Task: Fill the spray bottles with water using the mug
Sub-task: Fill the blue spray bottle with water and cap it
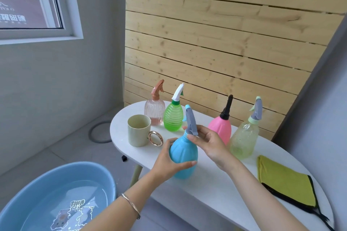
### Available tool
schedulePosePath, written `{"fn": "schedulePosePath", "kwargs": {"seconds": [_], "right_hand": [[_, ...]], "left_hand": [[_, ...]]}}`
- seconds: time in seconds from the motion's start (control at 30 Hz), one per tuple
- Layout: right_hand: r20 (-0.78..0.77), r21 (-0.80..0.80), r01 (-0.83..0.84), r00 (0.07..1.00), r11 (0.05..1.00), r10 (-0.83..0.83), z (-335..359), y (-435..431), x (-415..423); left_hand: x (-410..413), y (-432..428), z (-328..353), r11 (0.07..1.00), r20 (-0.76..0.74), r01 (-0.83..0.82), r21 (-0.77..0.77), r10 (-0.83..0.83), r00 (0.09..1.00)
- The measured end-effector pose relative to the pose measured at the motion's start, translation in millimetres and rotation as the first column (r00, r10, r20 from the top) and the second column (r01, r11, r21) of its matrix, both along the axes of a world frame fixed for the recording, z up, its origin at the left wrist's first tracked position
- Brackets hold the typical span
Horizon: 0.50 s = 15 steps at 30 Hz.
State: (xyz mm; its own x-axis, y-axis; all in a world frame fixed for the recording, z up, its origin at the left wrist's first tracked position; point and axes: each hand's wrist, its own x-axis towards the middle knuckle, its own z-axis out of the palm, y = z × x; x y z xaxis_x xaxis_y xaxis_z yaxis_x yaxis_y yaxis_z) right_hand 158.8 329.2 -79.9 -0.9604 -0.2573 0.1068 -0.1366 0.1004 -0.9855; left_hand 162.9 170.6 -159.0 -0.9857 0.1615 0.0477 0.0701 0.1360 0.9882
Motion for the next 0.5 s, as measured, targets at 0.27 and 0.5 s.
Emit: {"fn": "schedulePosePath", "kwargs": {"seconds": [0.27,0.5], "right_hand": [[-0.05,0.154,0.032,0.998,0.988,-0.025,0.6,1.8,-5.6],[-0.102,0.206,0.087,0.993,0.975,-0.067,2.4,0.3,-8.0]], "left_hand": [[-0.7,0.0,0.9,0.999,0.008,0.004,-0.035,-0.003,1.0],[0.3,0.1,1.8,0.998,0.008,0.007,-0.059,-0.006,1.0]]}}
